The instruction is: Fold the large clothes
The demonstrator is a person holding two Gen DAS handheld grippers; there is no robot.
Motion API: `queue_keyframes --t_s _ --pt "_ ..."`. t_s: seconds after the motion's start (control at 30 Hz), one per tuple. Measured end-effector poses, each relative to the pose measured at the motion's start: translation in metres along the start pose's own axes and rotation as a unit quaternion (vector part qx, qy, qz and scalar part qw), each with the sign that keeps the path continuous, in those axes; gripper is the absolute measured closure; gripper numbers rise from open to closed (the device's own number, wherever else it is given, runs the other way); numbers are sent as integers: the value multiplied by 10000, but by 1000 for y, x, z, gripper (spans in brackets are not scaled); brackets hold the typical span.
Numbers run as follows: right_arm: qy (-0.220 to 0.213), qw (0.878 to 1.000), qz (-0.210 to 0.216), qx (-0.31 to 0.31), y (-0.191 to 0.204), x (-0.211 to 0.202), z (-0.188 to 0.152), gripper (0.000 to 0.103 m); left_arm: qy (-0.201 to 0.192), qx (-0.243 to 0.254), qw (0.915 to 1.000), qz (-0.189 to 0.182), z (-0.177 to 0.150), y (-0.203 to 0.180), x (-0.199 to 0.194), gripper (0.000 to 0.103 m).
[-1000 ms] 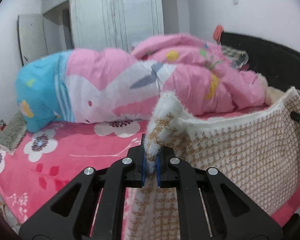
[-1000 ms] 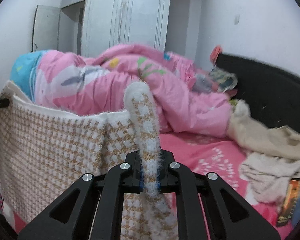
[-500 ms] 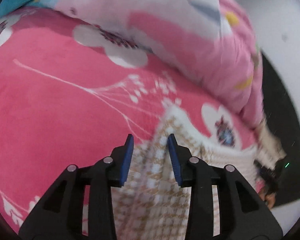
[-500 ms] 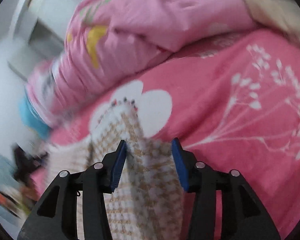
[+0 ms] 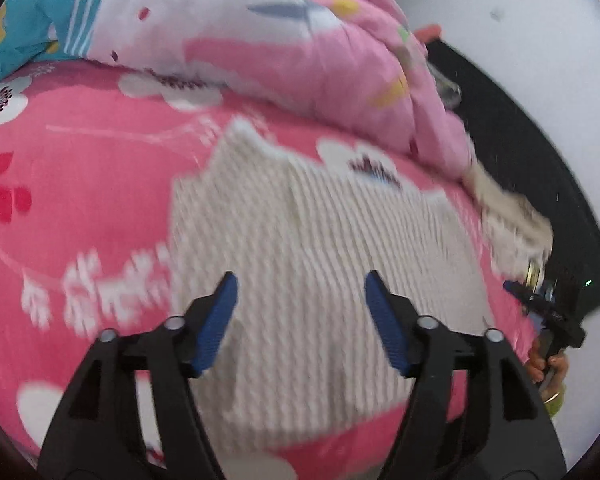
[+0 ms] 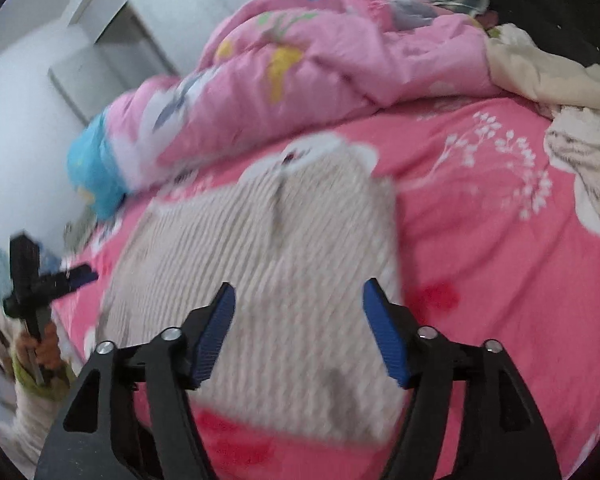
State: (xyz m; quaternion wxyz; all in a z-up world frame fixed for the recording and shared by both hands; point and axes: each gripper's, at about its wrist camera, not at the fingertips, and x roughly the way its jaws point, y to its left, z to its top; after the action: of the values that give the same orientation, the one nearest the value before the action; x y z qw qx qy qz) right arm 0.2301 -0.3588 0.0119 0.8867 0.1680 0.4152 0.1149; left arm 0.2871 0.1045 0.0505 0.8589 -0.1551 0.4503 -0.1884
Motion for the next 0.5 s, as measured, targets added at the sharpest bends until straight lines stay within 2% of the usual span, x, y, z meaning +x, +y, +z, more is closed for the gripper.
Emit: queue_keyframes --t_s 0.1,0.17,0.3,0.5 --pt "101 9998 -107 -132 27 -8 -43 27 -154 338 9988 304 -39 -25 -12 21" --pt "150 9992 -324 -188 41 -11 -65 24 -358 524 9966 516 -62 -42 -23 17" --pt "-150 9965 -809 -159 61 -31 -96 21 -776 765 9897 931 -105 -76 -42 8" --pt "-392 9908 -1190 -519 95 -56 -125 12 -968 1177 9733 1720 -139 -115 -52 8"
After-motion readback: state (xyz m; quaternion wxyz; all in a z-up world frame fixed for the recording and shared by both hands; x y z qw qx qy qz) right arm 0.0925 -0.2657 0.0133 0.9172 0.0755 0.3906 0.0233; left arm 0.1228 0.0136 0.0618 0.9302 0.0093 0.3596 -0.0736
